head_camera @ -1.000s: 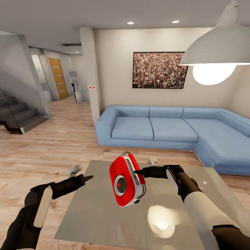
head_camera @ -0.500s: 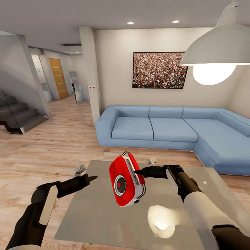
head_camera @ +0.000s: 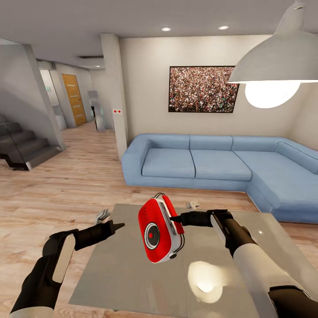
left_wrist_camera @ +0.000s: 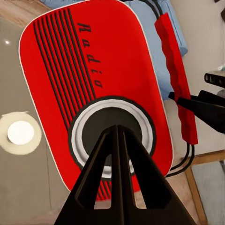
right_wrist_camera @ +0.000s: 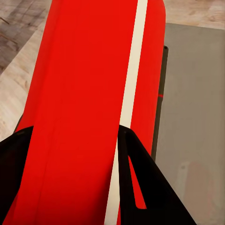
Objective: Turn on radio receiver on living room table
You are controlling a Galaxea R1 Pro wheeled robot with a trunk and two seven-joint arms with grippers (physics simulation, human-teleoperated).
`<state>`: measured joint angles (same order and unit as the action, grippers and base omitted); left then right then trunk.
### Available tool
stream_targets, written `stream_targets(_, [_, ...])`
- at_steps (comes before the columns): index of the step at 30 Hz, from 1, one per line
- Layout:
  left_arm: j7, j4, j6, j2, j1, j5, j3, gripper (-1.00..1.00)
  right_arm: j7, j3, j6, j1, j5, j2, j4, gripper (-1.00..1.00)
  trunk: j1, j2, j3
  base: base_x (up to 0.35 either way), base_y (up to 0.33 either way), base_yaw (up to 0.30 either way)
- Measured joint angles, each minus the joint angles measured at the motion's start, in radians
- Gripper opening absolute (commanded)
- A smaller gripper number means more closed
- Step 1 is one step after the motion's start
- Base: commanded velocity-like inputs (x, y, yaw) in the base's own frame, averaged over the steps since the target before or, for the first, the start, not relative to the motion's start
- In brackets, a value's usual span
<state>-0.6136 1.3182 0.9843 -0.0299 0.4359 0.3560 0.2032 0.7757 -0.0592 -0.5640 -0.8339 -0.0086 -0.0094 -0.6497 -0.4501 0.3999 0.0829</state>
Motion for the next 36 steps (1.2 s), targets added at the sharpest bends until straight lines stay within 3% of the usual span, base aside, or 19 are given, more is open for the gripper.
stream_targets(13, [0.000, -0.036, -0.002, 0.001, 0.012, -0.001, 0.000, -1.00, 0.000, 0.000, -0.001, 0.001, 0.001, 0.000, 0.000, -1.00, 0.000, 0.000, 0.000, 0.000, 0.000, 0.000])
stream_targets(23, [0.001, -0.110, -0.007, 0.004, 0.047, 0.000, -0.001, -1.00, 0.000, 0.000, -0.001, 0.000, 0.000, 0.000, 0.000, -1.00, 0.000, 0.000, 0.000, 0.000, 0.000, 0.000])
stream_targets(28, [0.002, -0.118, -0.007, 0.029, 0.056, -0.003, -0.001, -1.00, 0.000, 0.000, -0.001, 0.000, 0.001, 0.000, 0.000, -1.00, 0.000, 0.000, 0.000, 0.000, 0.000, 0.000])
stream_targets(36, [0.003, -0.153, -0.008, 0.048, 0.076, -0.003, -0.002, -1.00, 0.000, 0.000, -0.001, 0.000, 0.001, 0.000, 0.000, -1.00, 0.000, 0.000, 0.000, 0.000, 0.000, 0.000])
